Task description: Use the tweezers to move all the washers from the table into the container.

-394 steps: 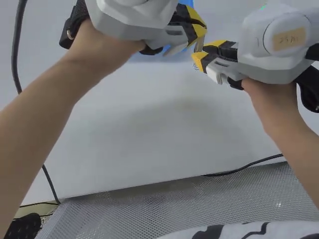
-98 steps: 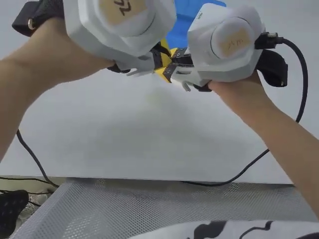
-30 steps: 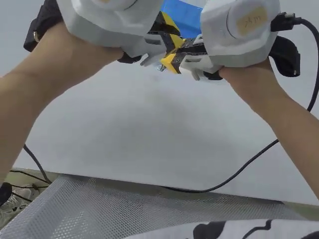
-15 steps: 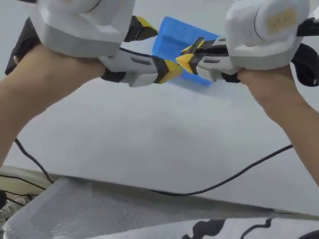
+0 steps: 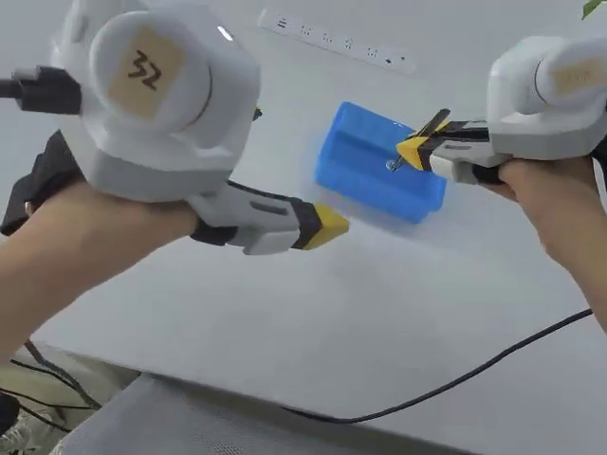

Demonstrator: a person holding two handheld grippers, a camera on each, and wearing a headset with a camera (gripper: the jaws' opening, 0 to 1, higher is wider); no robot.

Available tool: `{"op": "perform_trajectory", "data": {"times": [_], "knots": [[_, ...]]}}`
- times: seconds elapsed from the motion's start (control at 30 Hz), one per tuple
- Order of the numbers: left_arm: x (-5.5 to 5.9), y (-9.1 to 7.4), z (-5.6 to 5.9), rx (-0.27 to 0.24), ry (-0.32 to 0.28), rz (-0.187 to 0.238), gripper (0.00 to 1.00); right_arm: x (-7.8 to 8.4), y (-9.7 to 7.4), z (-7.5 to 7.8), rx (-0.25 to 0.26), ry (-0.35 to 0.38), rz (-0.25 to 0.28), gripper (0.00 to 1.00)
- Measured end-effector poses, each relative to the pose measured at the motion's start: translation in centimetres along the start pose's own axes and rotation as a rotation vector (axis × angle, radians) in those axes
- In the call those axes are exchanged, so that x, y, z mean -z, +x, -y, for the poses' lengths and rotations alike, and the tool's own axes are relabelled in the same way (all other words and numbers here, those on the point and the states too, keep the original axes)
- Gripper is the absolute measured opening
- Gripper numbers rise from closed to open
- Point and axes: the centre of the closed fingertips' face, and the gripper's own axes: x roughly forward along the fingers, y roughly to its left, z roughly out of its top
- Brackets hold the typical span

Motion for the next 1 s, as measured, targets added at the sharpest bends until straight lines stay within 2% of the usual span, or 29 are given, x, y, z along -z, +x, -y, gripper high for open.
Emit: {"op": "perform_trajectory", "data": {"times": [0.13,0.17,0.23,0.37,0.5,0.57,0.73,0.93,1.0], "knots": [[0.6,-0.7,-0.1,-0.016,-0.006,-0.014,0.97,1.3,1.2,1.0,0.007,0.007,-0.042,0.03],[0.6,-1.0,-0.2,-0.026,-0.03,-0.018,0.98,1.8,1.6,1.4,0.006,0.016,-0.056,0.03],[0.2,-1.4,-0.3,-0.029,-0.054,0.014,0.99,2.4,1.9,1.5,0.005,0.019,-0.08,0.03],[-0.3,-1.9,-0.2,-0.028,-0.115,0.045,0.99,3.8,2.8,2.4,-0.005,0.045,-0.108,0.03],[0.4,-2.2,-0.2,-0.053,-0.117,0.025,0.99,4.9,3.6,2.3,-0.021,0.064,-0.123,0.03],[0.9,-2.4,-0.1,-0.06,-0.133,-0.001,0.99,5.2,3.9,2.3,-0.029,0.079,-0.13,0.03],[1.2,-3.0,0.0,-0.079,-0.107,-0.008,0.99,5.7,4.1,2.1,-0.038,0.094,-0.139,0.03],[2.0,-3.8,0.3,-0.095,-0.066,-0.045,0.99,6.1,4.5,1.9,-0.048,0.122,-0.151,0.04],[2.1,-4.1,0.3,-0.092,-0.058,-0.051,0.99,6.0,4.4,2.3,-0.032,0.145,-0.148,0.04]]}}
